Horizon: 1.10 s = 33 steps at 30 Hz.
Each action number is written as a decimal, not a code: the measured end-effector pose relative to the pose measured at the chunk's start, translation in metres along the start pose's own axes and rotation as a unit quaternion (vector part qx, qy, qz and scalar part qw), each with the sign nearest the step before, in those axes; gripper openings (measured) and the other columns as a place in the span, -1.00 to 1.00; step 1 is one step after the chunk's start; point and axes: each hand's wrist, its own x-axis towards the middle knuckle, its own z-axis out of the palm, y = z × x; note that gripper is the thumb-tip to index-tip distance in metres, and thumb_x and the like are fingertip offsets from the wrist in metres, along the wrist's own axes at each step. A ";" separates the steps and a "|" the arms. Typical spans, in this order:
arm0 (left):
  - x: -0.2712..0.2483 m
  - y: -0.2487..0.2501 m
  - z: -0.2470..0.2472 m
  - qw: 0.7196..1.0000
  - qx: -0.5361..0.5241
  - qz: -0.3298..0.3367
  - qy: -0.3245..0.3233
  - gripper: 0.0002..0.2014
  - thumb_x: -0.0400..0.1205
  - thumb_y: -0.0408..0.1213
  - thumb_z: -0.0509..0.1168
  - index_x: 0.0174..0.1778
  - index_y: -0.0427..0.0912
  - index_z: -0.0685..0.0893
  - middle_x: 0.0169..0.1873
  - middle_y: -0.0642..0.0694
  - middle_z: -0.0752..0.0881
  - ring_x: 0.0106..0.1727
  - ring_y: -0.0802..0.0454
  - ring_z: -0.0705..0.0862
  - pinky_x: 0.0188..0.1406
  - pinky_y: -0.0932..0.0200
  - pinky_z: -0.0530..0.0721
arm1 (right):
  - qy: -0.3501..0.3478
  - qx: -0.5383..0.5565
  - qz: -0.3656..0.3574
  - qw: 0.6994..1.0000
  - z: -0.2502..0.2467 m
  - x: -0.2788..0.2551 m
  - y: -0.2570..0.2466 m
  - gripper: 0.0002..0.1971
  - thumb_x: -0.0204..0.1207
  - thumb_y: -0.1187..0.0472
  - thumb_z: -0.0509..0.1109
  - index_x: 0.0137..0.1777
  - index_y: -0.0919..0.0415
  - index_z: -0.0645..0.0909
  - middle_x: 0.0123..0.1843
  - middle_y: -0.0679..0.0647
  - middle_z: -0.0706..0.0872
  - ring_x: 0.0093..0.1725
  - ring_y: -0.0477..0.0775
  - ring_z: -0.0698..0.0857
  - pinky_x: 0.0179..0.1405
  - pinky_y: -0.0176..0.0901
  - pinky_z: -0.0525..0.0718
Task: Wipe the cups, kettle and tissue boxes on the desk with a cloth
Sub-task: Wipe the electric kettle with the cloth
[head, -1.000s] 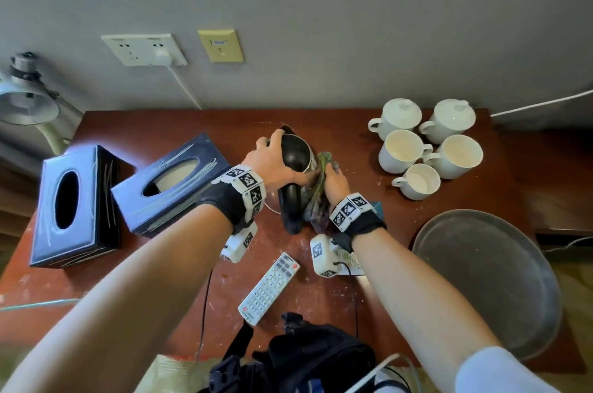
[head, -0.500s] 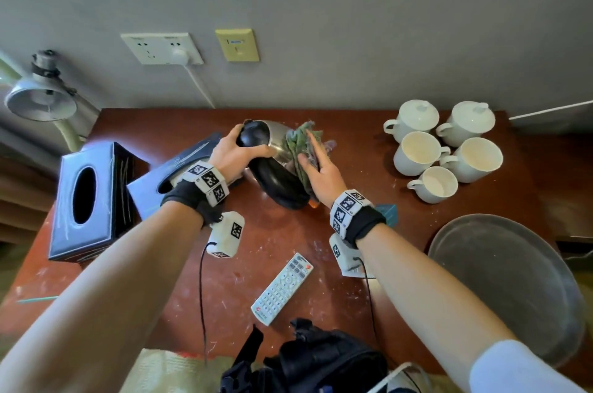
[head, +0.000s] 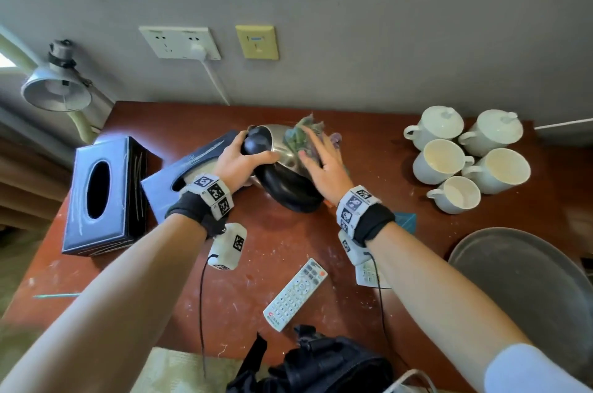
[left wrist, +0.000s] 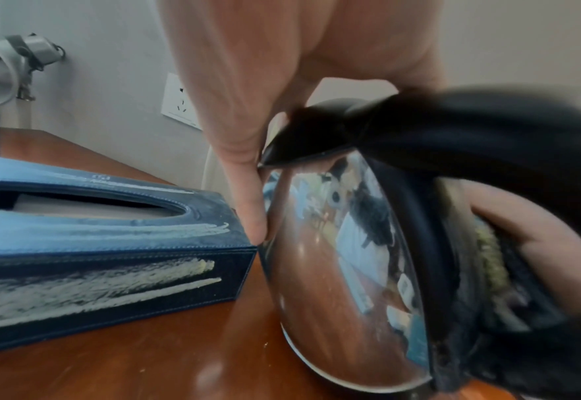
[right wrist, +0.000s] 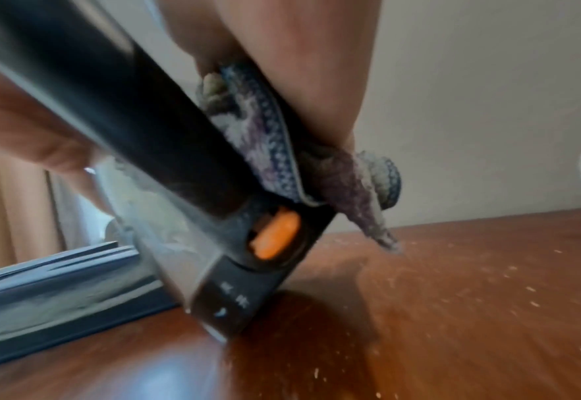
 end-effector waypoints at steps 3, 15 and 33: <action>-0.002 -0.002 0.003 0.999 0.037 0.016 -0.007 0.25 0.02 0.18 0.64 0.68 0.13 0.26 0.38 -0.01 0.63 0.28 -0.08 0.70 0.20 -0.17 0.75 | 0.043 0.073 0.105 0.991 -0.007 0.018 0.017 -0.49 0.72 -0.12 0.19 0.65 -0.12 0.32 0.68 0.02 0.35 0.67 0.08 0.28 0.68 0.06 0.21; -0.011 0.002 0.014 0.987 0.146 0.065 -0.032 0.17 0.15 0.19 0.60 0.70 0.11 0.22 0.43 -0.03 0.59 0.40 -0.05 0.60 0.39 -0.03 0.60 | 0.085 0.127 0.139 0.978 -0.014 0.012 0.009 -0.54 0.75 0.01 0.19 0.62 0.01 0.40 0.52 0.03 0.56 0.48 0.06 0.55 0.51 -0.15 0.44; 0.006 0.000 -0.009 1.000 -0.013 -0.009 -0.007 0.02 0.31 -0.03 0.64 0.68 0.07 0.29 0.34 -0.03 0.63 0.19 -0.07 0.73 0.04 -0.23 0.80 | 0.025 0.018 0.112 0.993 0.006 0.033 -0.001 -0.35 0.65 -0.28 -0.02 0.70 -0.08 0.19 0.69 0.08 0.30 0.68 0.15 0.23 0.67 0.25 0.17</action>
